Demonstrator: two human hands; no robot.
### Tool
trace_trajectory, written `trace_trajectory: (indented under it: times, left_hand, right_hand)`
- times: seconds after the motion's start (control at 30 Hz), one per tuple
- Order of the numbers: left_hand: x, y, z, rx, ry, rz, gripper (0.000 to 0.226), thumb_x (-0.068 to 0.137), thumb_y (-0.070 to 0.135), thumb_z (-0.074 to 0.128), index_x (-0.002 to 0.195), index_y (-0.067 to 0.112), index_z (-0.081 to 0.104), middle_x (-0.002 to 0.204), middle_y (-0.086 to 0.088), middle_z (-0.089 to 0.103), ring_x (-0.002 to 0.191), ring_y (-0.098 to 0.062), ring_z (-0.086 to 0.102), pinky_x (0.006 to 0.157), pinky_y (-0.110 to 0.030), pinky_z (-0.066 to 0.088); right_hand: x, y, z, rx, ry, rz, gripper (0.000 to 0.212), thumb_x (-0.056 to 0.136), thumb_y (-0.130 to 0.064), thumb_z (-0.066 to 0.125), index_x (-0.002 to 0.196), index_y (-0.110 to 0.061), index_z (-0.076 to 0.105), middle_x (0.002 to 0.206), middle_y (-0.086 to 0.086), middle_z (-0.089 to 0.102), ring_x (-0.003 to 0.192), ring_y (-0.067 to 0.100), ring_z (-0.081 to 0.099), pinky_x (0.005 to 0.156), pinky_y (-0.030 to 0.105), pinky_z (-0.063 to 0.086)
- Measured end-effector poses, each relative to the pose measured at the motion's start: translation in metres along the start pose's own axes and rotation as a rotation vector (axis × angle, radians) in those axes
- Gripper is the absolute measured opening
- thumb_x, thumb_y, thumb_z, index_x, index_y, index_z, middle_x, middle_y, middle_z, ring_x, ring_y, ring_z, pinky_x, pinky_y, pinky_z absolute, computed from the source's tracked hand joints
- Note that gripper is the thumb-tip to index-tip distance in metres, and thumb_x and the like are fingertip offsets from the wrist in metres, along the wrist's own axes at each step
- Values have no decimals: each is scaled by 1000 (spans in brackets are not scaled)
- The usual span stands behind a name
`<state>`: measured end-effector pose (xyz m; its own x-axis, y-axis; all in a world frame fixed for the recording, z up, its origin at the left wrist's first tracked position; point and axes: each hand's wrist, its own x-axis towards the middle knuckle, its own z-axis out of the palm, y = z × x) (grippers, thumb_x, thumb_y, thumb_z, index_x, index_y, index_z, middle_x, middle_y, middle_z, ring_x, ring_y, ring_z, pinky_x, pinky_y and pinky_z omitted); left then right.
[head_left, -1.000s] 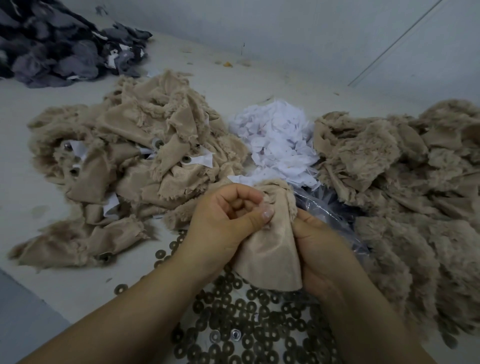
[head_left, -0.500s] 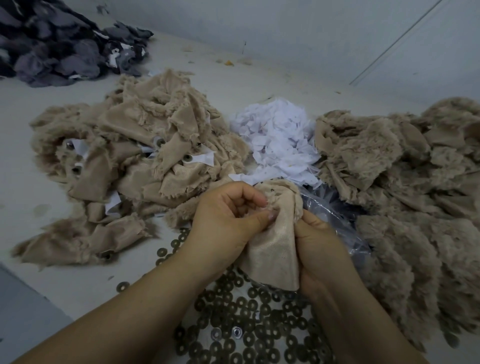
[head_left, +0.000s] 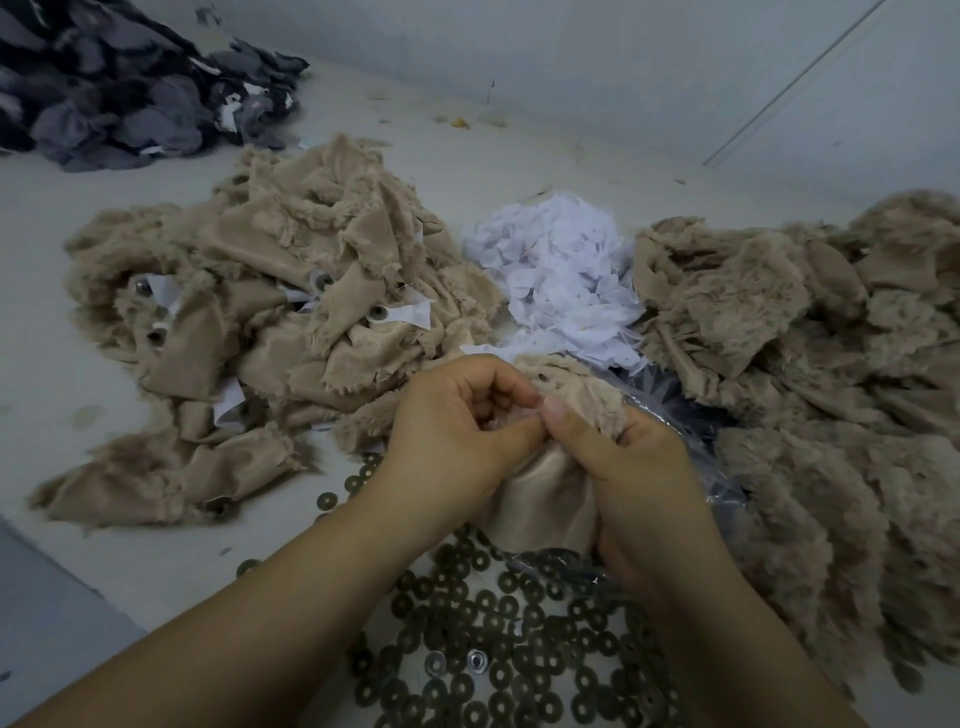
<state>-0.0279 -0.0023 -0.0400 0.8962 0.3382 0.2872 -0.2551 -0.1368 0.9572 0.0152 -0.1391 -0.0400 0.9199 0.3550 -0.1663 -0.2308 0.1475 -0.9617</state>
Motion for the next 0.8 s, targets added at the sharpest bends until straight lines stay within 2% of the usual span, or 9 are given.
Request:
trace_trajectory:
  times: [0.07, 0.17, 0.3, 0.43, 0.53, 0.63, 0.73, 0.8]
  left_hand:
    - [0, -1, -1, -64, -7, -42, 22, 73, -4, 80, 76, 16, 72, 72, -2, 71, 68, -11, 65, 65, -22, 56]
    - [2, -3, -1, -285, -21, -163, 15, 65, 5, 80, 73, 17, 73, 70, -4, 69, 67, -12, 64, 66, -20, 56]
    - [2, -6, 1, -464, -23, -245, 11, 66, 9, 75, 70, 19, 74, 67, -1, 66, 64, -8, 62, 64, -19, 53]
    - [1, -8, 1, -435, -24, -224, 14, 70, 8, 78, 71, 21, 74, 68, 1, 65, 66, -7, 59, 64, -18, 51]
    - [-1, -5, 0, -315, -45, -177, 4, 73, 19, 76, 73, 22, 73, 69, 0, 65, 66, -9, 59, 63, -21, 51]
    - [-3, -4, 3, -99, -24, -103, 18, 70, 29, 82, 77, 17, 69, 72, -9, 66, 68, -14, 60, 63, -28, 54]
    - [-2, -3, 5, -65, -1, -91, 9, 79, 21, 74, 73, 18, 68, 68, -5, 64, 65, -13, 58, 60, -26, 52]
    - [-2, -2, 5, -166, -1, -141, 17, 85, 10, 70, 70, 17, 69, 66, -3, 62, 64, -13, 57, 60, -23, 51]
  right_hand:
    - [0, -1, 0, 43, 14, 21, 33, 74, -30, 76, 94, -3, 77, 96, 18, 77, 93, 31, 75, 79, 37, 61]
    - [-1, -2, 0, 117, 30, 36, 32, 74, -23, 75, 97, -1, 77, 98, 18, 76, 94, 31, 74, 79, 37, 62]
    - [-1, -3, 2, 184, 47, 41, 30, 70, -21, 74, 94, -2, 78, 96, 17, 77, 89, 29, 76, 69, 32, 61]
    - [-1, -5, 1, 182, 62, 47, 31, 70, -21, 74, 95, -2, 77, 95, 16, 77, 88, 30, 76, 69, 35, 62]
    - [-2, -5, -1, 96, 77, -6, 24, 73, -21, 75, 91, -5, 78, 92, 15, 77, 86, 29, 76, 70, 36, 63]
    - [-3, -5, 0, -30, 73, -54, 17, 81, -21, 76, 91, -8, 79, 90, 13, 78, 87, 28, 76, 76, 40, 63]
    - [-3, -4, 2, -18, 83, -26, 13, 87, -21, 72, 89, -10, 79, 90, 14, 78, 89, 30, 75, 83, 47, 60]
    - [-3, -3, 2, -10, 82, -23, 13, 88, -21, 71, 90, -10, 79, 92, 14, 77, 91, 31, 75, 84, 48, 59]
